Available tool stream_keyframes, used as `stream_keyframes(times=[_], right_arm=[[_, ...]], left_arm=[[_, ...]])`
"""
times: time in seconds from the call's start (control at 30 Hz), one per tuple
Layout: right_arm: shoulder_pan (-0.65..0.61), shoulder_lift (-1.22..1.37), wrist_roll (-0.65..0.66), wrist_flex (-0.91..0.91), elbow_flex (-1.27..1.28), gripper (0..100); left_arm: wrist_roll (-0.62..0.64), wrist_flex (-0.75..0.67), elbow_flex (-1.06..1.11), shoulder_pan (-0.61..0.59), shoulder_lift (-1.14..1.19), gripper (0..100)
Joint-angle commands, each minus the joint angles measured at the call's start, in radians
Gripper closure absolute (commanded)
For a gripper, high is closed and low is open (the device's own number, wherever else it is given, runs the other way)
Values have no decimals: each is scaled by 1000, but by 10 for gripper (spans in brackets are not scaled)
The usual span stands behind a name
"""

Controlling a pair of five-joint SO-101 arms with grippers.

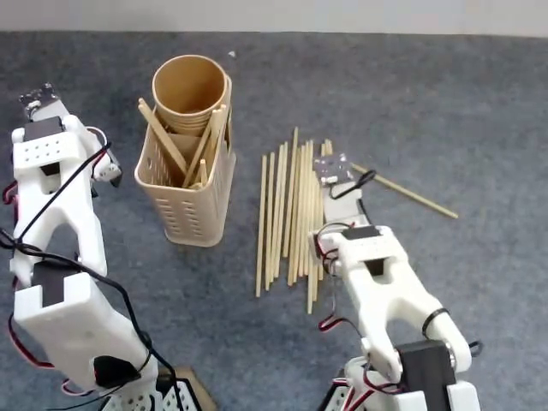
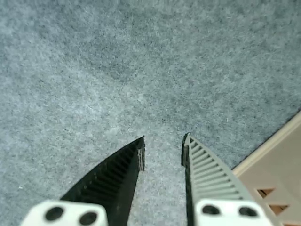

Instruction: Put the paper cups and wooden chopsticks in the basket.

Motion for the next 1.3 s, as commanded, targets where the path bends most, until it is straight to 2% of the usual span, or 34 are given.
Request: stream_keyframes(times=[0.0, 0.13, 0.23, 0.33, 0.47, 0.6, 0.73, 0.83, 1.0, 1.13, 1.27], right_arm=[[-7, 65, 38, -4, -42, 858], [-4, 116, 51, 50, -108, 998], [27, 124, 51, 59, -147, 996], [77, 94, 46, 182, -173, 995], [150, -133, 5, 188, -268, 995], [157, -524, -28, 170, -292, 995], [28, -817, -28, 2, -318, 995], [-87, -877, -86, -143, -305, 995], [-236, -825, -193, -331, -315, 995], [-355, -740, -195, -473, -306, 995], [-406, -613, -195, -621, -306, 995]], left_arm=[[-12, -5, -2, 27, -7, 838], [-12, -3, -2, 25, -7, 838], [-12, -3, -2, 24, -7, 838], [-14, -3, -2, 24, -7, 838], [-14, -3, -2, 24, -7, 838], [-14, -3, -2, 25, -7, 838], [-14, -5, -2, 27, -7, 838], [-14, -9, 16, 24, -8, 838], [-14, -12, 44, 27, -8, 838], [-14, -38, 45, 21, -8, 838], [-15, -40, 45, 4, -8, 838]])
